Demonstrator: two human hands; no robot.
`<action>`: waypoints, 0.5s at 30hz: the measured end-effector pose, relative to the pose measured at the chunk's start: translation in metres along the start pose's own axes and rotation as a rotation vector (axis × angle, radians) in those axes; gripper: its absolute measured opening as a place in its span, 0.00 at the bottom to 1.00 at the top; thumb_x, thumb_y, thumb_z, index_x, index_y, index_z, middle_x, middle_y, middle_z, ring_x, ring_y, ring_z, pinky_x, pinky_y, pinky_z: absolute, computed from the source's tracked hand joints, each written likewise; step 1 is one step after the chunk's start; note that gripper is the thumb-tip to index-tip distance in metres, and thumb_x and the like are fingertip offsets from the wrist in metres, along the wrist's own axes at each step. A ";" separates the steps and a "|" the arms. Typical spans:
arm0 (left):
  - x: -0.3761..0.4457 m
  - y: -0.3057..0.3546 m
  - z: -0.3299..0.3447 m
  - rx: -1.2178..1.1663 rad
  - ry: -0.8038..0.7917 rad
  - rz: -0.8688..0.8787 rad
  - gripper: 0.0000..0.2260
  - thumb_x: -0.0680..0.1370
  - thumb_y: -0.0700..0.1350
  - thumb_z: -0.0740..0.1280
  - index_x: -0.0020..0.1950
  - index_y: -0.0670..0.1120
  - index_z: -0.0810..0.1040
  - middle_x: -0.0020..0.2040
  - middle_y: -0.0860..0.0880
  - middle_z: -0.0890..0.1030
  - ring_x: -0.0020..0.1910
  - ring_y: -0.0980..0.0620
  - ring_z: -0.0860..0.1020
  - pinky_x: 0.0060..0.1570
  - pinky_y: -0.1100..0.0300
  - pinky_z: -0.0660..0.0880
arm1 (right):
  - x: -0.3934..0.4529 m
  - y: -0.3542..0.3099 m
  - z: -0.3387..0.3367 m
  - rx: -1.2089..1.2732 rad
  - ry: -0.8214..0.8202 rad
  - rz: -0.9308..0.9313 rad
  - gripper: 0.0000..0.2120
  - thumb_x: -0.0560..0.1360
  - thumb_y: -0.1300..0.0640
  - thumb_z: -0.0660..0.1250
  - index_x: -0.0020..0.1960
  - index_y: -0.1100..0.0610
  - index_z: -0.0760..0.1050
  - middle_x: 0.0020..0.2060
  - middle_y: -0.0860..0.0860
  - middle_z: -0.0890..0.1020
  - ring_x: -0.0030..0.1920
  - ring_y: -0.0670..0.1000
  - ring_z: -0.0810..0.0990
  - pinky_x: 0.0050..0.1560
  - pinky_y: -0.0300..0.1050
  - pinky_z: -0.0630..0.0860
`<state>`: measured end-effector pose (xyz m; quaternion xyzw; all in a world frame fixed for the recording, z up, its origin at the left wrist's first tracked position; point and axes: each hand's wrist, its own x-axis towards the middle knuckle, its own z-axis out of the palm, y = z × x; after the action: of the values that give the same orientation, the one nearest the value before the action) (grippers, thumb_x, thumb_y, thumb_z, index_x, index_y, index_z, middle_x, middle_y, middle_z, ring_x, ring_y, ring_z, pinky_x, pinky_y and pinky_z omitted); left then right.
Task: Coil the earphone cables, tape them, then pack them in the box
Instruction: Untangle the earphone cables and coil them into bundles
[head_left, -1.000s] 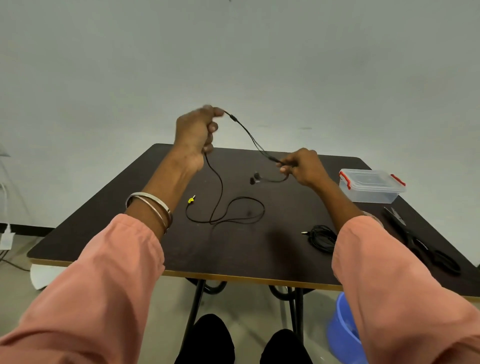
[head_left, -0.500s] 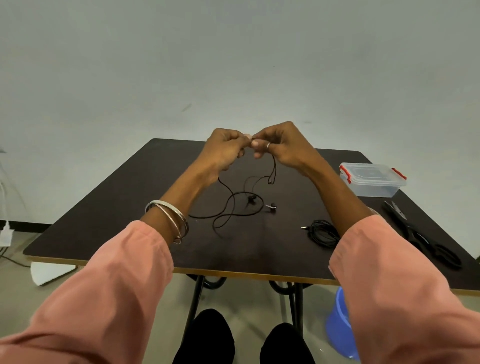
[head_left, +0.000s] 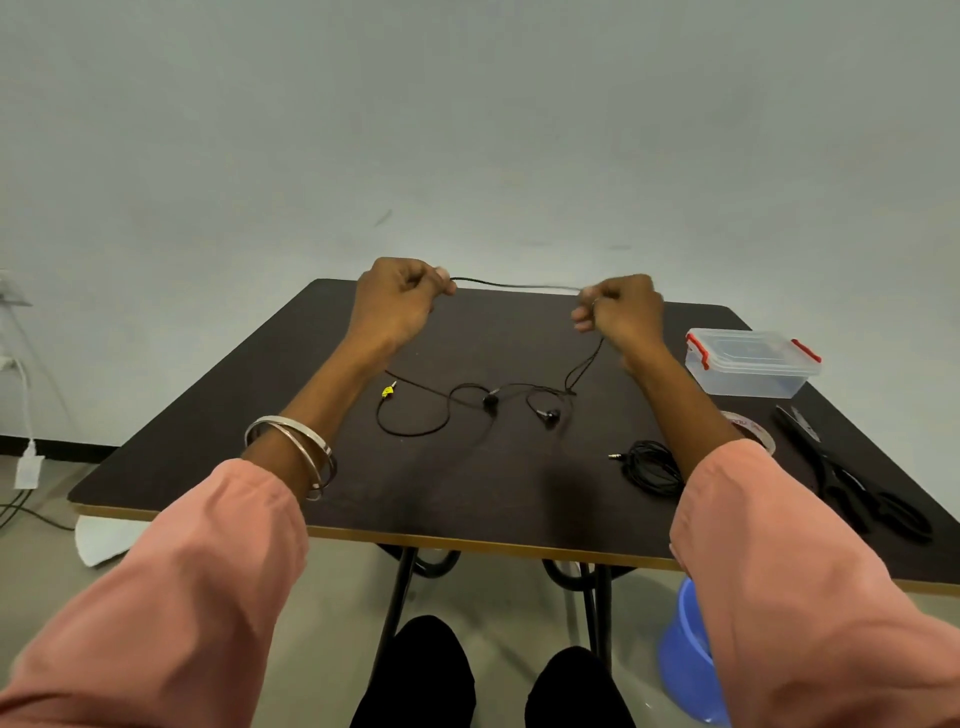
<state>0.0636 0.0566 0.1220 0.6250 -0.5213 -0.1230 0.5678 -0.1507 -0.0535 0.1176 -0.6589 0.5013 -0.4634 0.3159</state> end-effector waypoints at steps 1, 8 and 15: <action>0.000 0.002 0.002 0.044 0.003 0.020 0.11 0.80 0.47 0.64 0.41 0.47 0.84 0.30 0.56 0.79 0.28 0.59 0.71 0.39 0.61 0.72 | -0.003 -0.001 0.001 -0.145 -0.130 -0.018 0.07 0.75 0.65 0.66 0.53 0.65 0.78 0.49 0.59 0.83 0.48 0.54 0.83 0.54 0.49 0.80; -0.003 0.012 0.020 0.431 -0.048 0.217 0.10 0.79 0.48 0.64 0.46 0.47 0.84 0.41 0.48 0.85 0.39 0.49 0.81 0.41 0.53 0.77 | -0.028 -0.038 0.022 -0.327 -0.647 -0.362 0.29 0.71 0.51 0.73 0.69 0.57 0.70 0.62 0.55 0.79 0.62 0.48 0.76 0.67 0.50 0.71; -0.007 0.014 0.006 0.448 -0.091 0.235 0.14 0.80 0.50 0.63 0.41 0.46 0.82 0.26 0.57 0.72 0.28 0.57 0.71 0.34 0.59 0.66 | -0.023 -0.041 0.016 -0.090 -0.276 -0.419 0.06 0.76 0.63 0.66 0.48 0.61 0.83 0.34 0.52 0.84 0.32 0.41 0.81 0.38 0.36 0.78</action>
<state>0.0485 0.0611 0.1288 0.6642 -0.6296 0.0342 0.4015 -0.1225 -0.0205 0.1410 -0.8190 0.3259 -0.4014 0.2488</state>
